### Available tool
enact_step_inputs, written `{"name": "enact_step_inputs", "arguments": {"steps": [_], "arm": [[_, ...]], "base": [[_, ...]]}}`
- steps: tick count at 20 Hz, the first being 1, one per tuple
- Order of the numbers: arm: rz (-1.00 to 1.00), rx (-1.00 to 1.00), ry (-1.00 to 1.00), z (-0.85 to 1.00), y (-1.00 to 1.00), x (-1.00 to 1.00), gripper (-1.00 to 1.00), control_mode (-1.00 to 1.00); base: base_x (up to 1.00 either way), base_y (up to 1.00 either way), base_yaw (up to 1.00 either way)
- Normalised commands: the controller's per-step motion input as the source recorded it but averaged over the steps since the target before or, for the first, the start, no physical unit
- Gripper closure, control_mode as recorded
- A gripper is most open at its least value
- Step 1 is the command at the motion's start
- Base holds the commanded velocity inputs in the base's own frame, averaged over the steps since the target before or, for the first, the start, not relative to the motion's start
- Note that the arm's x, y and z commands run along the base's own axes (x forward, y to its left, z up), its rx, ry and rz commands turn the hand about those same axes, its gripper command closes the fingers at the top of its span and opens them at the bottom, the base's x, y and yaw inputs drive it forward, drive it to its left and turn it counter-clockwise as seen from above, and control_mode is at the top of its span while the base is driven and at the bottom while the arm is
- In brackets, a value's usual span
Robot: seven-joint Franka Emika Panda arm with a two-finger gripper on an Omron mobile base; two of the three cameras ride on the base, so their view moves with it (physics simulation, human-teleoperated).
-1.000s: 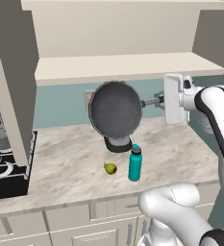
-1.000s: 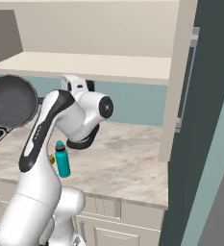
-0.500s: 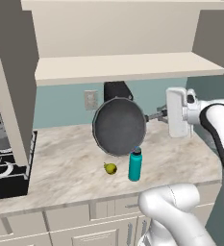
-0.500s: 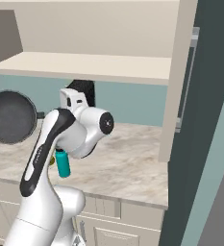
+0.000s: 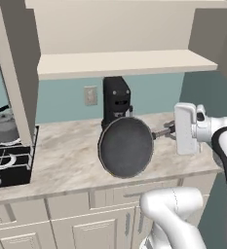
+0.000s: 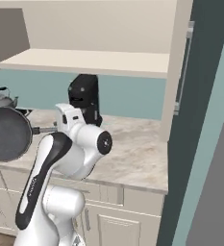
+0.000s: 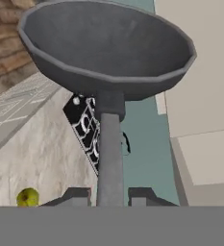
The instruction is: Pick the pan from the cabinet and place it on the stove. Then turn on the stove burner for the pan.
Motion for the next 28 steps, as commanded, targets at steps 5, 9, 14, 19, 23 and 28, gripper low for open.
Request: {"name": "enact_step_inputs", "arguments": {"steps": [5, 9, 14, 19, 23, 28], "arm": [[0.0, 0.0, 0.0, 0.0, 0.0, 0.0, 1.0, 1.0], [0.0, 0.0, 0.0, 0.0, 0.0, 0.0, 1.0, 1.0], [0.0, 0.0, 0.0, 0.0, 0.0, 0.0, 1.0, 1.0], [0.0, 0.0, 0.0, 0.0, 0.0, 0.0, 1.0, 1.0], [0.0, 0.0, 0.0, 0.0, 0.0, 0.0, 1.0, 1.0], [0.0, 0.0, 0.0, 0.0, 0.0, 0.0, 1.0, 1.0]], "base": [[-0.71, 0.19, 0.0], [-0.46, 0.46, 0.0], [-0.29, 0.65, -0.02], [-0.26, 0.68, -0.05], [-0.48, 0.5, -0.07], [-0.78, 0.36, -0.06]]}}
